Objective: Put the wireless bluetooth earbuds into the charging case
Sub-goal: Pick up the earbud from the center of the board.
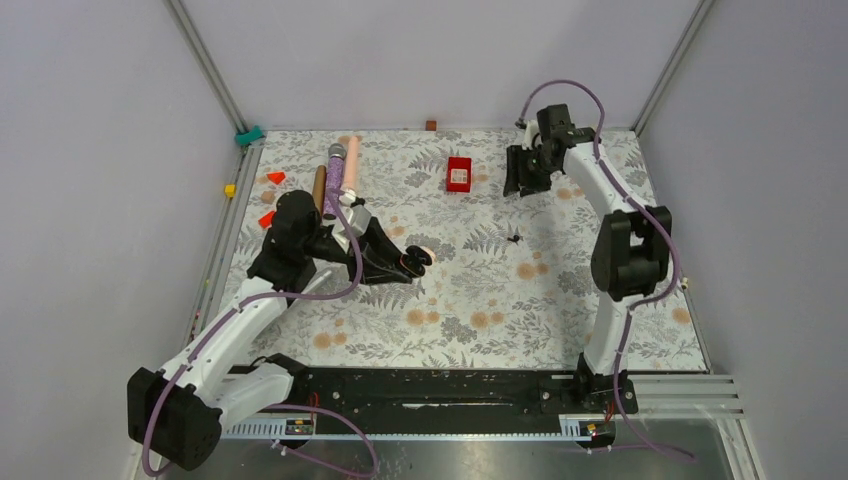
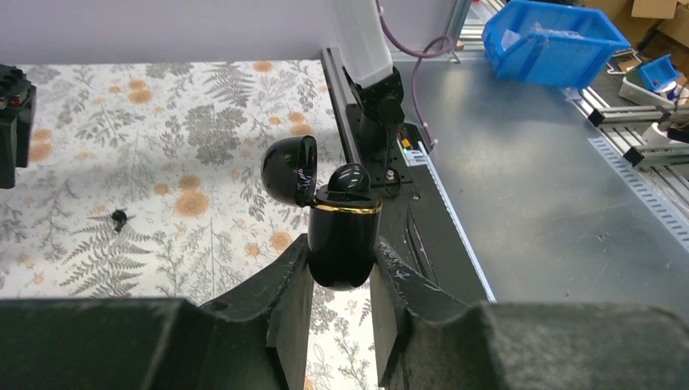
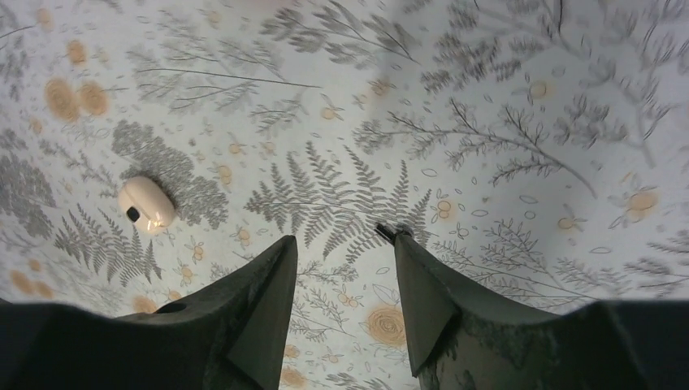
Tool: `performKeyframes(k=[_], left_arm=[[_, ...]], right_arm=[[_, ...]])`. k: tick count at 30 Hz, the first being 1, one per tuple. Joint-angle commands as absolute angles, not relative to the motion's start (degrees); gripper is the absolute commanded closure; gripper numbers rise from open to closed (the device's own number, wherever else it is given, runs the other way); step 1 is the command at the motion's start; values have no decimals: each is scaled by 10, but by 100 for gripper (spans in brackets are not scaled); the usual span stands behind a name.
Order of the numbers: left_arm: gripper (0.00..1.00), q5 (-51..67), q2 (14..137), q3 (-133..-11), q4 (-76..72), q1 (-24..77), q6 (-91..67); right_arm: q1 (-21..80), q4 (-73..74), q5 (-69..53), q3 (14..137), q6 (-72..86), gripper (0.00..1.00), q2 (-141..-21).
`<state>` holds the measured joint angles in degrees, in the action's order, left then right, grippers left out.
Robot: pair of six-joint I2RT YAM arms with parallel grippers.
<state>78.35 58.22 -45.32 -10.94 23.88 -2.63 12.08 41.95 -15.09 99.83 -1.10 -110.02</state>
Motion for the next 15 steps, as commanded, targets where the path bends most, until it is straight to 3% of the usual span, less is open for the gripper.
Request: performKeyframes(k=[1, 8, 15], left_arm=[[100, 799, 565, -462, -1, 239, 85], [100, 803, 564, -456, -13, 246, 78], [100, 805, 565, -452, -35, 251, 54]], right_arm=[[90, 478, -224, 1023, 82, 46, -1159], [90, 494, -122, 1044, 47, 46, -1214], [90, 542, -102, 1073, 35, 51, -1272]])
